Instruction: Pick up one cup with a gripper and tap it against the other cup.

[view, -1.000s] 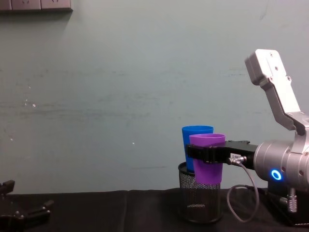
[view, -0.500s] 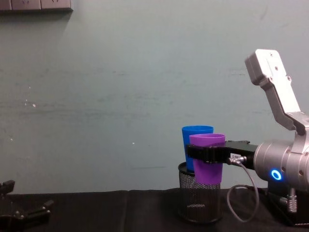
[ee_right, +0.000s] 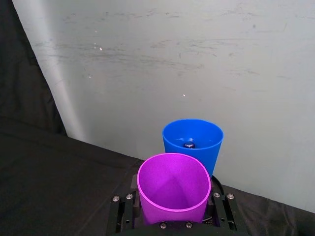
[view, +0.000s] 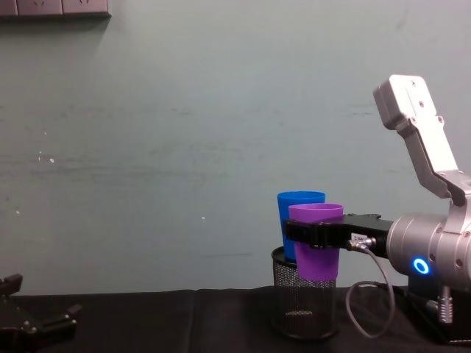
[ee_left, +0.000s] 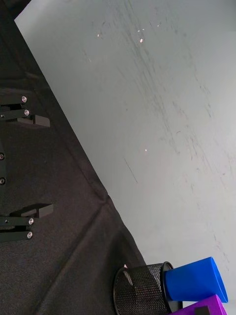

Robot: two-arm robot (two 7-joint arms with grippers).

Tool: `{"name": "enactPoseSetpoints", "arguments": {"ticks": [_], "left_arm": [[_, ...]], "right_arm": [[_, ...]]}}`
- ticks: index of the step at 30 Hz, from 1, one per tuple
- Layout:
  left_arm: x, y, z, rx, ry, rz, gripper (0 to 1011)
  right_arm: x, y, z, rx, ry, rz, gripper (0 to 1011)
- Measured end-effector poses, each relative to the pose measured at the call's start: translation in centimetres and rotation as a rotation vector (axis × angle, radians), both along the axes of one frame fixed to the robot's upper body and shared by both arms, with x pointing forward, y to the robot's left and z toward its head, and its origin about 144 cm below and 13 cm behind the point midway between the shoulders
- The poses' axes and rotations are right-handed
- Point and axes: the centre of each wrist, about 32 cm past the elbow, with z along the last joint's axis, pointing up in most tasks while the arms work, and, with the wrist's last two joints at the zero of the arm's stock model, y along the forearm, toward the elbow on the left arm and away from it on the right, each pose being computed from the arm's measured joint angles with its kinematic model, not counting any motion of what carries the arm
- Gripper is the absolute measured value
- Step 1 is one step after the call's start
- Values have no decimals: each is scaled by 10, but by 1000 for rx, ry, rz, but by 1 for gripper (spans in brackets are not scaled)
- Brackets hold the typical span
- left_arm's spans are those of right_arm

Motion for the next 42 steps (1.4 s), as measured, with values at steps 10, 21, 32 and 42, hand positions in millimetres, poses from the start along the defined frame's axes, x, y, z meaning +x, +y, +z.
{"name": "enactPoseSetpoints", "arguments": {"ticks": [10,21,32,42], "left_arm": [[0,0,0,0,0,0,1000],[0,0,0,0,0,0,1000],[0,0,0,0,0,0,1000],[0,0,0,0,0,0,1000]], "right_arm": [[0,0,0,0,0,0,718],[0,0,0,0,0,0,717],[0,0,0,0,0,0,718],[0,0,0,0,0,0,717]]}}
